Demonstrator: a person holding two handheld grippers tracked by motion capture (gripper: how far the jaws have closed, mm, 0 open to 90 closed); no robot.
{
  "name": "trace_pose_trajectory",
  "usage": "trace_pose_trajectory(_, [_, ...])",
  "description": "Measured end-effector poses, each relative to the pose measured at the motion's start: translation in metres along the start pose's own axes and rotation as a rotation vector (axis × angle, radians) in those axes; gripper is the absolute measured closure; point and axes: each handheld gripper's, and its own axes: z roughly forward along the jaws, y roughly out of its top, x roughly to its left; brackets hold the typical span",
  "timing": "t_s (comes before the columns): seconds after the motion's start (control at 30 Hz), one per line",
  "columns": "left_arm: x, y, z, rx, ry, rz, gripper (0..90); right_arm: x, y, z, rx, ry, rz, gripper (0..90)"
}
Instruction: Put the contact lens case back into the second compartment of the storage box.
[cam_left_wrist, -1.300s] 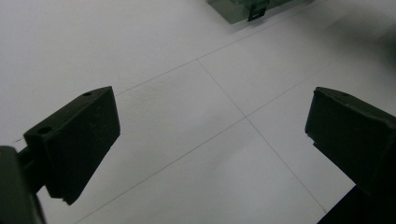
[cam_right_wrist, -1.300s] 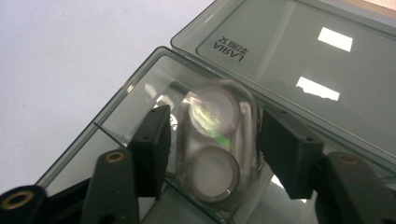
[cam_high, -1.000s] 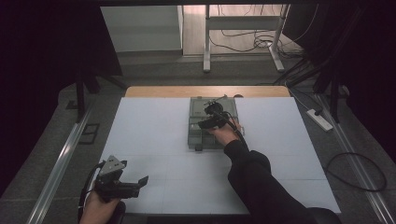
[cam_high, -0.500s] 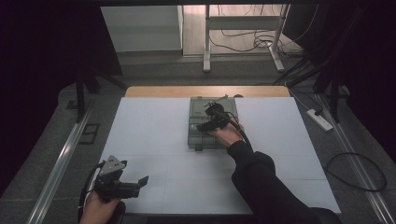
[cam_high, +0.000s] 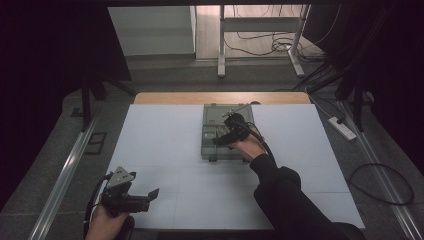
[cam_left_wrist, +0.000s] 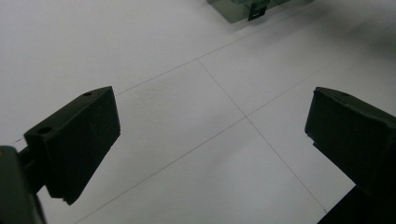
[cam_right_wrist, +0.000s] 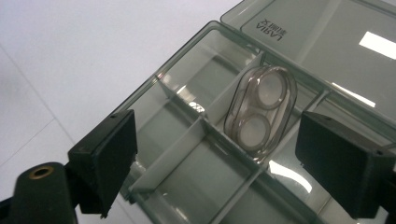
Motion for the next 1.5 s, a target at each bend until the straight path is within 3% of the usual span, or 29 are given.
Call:
trace_pose_trajectory(0.4, [0.0, 0.0, 0.0, 0.001, 0.001, 0.001, 3.2, 0.003, -0.019, -0.013, 0.012, 0.037, -0.033, 5.2])
trace_pose_trajectory(0.97, [0.0, 0.0, 0.0, -0.003, 0.002, 0.002, 3.2, 0.007, -0.039, -0.025, 0.048, 0.038, -0.082, 0.0])
trace_pose_trajectory(1.5, [0.0, 0.0, 0.0, -0.006, 0.002, 0.003, 3.2, 0.01, -0.057, -0.043, 0.041, 0.034, -0.103, 0.0])
